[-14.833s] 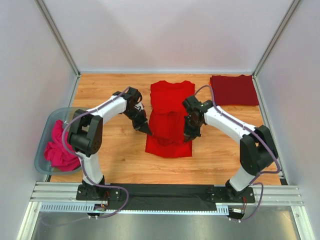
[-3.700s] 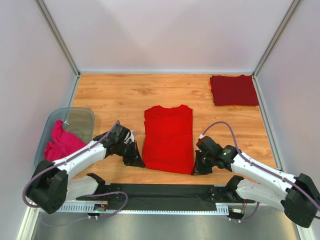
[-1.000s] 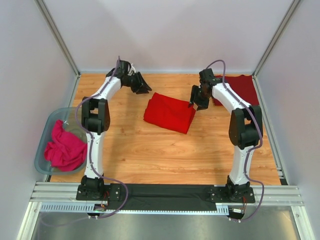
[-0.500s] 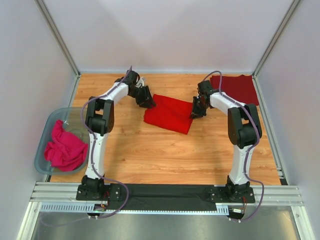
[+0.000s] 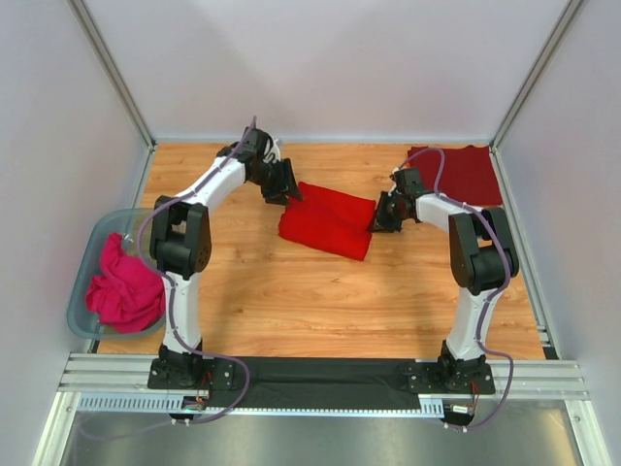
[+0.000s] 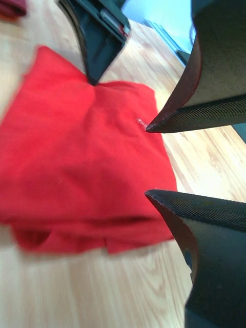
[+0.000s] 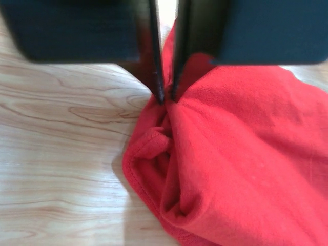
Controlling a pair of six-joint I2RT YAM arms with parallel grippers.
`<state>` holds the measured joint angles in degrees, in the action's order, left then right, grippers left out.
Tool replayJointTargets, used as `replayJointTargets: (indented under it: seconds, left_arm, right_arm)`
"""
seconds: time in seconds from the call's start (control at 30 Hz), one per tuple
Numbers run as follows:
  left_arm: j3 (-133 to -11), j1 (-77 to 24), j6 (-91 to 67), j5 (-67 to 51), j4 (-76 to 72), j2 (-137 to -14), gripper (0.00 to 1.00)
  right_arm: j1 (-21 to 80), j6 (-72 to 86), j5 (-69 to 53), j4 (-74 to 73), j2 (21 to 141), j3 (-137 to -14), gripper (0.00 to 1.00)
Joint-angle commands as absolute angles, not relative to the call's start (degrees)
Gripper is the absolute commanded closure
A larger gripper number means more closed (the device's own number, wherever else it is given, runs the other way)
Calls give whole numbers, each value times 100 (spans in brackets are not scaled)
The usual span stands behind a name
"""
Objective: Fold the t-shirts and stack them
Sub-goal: Fold the tshirt
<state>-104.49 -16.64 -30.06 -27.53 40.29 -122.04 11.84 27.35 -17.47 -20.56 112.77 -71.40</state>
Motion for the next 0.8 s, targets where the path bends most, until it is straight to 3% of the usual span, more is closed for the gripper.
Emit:
replayJointTargets:
  seconds: [0.0, 0.1, 0.37, 0.6, 0.77]
  left_arm:
    - [-10073, -1854, -2786, -2945, 3850, -12366, 45]
    - [-9713, -1854, -2795, -2804, 3744, -12471, 46]
    - [-8642, -1907, -2997, -2382, 3762, -12016, 47]
    - [-7358, -2048, -3612, -2645, 3665, -10496, 45]
    - [-7977, -1934, -3464, -2191, 4270, -10063, 40]
  right_arm:
    - [1195, 2768, -1635, -1854, 11207, -6970, 80]
    - [1151, 2874, -1608, -1977, 10969, -7048, 62]
    - [1256, 3024, -2047, -2890, 10399, -7207, 49]
    - [1652, 2637, -2381, -3841, 9468, -6638, 48]
    - [1679, 2400, -2601, -3709, 9404, -6407, 48]
